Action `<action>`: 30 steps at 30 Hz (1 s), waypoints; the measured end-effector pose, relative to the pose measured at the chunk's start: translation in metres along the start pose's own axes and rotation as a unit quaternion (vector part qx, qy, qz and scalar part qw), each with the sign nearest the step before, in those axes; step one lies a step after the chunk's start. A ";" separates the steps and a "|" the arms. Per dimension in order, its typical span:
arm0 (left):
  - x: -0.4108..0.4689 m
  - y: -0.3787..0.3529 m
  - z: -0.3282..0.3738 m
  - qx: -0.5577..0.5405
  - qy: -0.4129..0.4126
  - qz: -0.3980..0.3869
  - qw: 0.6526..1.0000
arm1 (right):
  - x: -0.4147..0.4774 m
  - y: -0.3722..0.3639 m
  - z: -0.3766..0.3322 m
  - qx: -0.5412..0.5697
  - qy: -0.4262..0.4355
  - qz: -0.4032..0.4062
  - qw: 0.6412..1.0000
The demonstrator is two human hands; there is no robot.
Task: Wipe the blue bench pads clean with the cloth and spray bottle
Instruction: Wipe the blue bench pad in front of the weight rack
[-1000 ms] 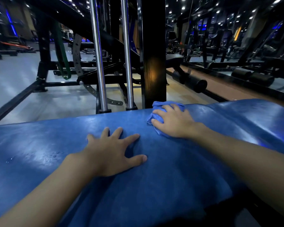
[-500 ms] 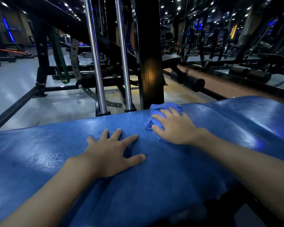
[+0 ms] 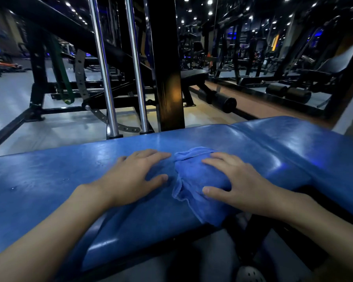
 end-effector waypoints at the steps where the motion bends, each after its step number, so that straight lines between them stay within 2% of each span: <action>1: 0.001 0.002 0.011 -0.043 -0.034 0.024 0.998 | -0.001 -0.003 0.003 0.017 -0.006 -0.029 0.999; 3: 0.003 0.001 0.029 -0.115 -0.093 0.046 0.988 | -0.003 -0.007 0.005 0.047 -0.001 -0.060 0.997; 5: 0.004 -0.005 0.039 -0.135 -0.113 0.038 0.984 | -0.002 -0.007 0.007 0.061 0.005 -0.055 0.997; 12: 0.007 -0.017 0.054 -0.105 -0.100 0.007 0.989 | 0.006 0.005 0.010 0.118 0.035 0.051 0.991; 14: 0.009 -0.017 0.056 -0.114 -0.101 0.033 0.988 | 0.008 0.010 0.010 0.148 0.040 0.087 0.984; 17: 0.011 -0.002 0.055 -0.185 -0.084 0.119 0.972 | 0.012 0.016 0.012 0.226 0.020 0.114 0.967; 20: 0.013 0.022 0.054 -0.230 -0.072 0.188 0.952 | 0.021 0.018 0.011 0.352 0.000 0.079 0.933; 25: 0.028 0.048 0.047 -0.322 0.001 0.185 0.928 | 0.034 0.009 0.000 0.533 -0.019 -0.016 0.846; 27: 0.037 0.060 0.043 -0.322 0.006 0.205 0.924 | 0.038 0.010 -0.005 0.540 -0.033 -0.026 0.841; 30: 0.052 0.070 0.039 -0.248 0.018 0.216 0.944 | 0.046 0.012 -0.007 0.524 -0.036 0.003 0.851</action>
Point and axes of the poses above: each hand's wrist, its own x-axis towards the middle knuckle, its own y-axis out of the back of the hand, z = x × y, the point moved 8 cm from there along x, towards the middle knuckle, and after that the axes turned 7 degrees about -y, right-handed, at the moved point
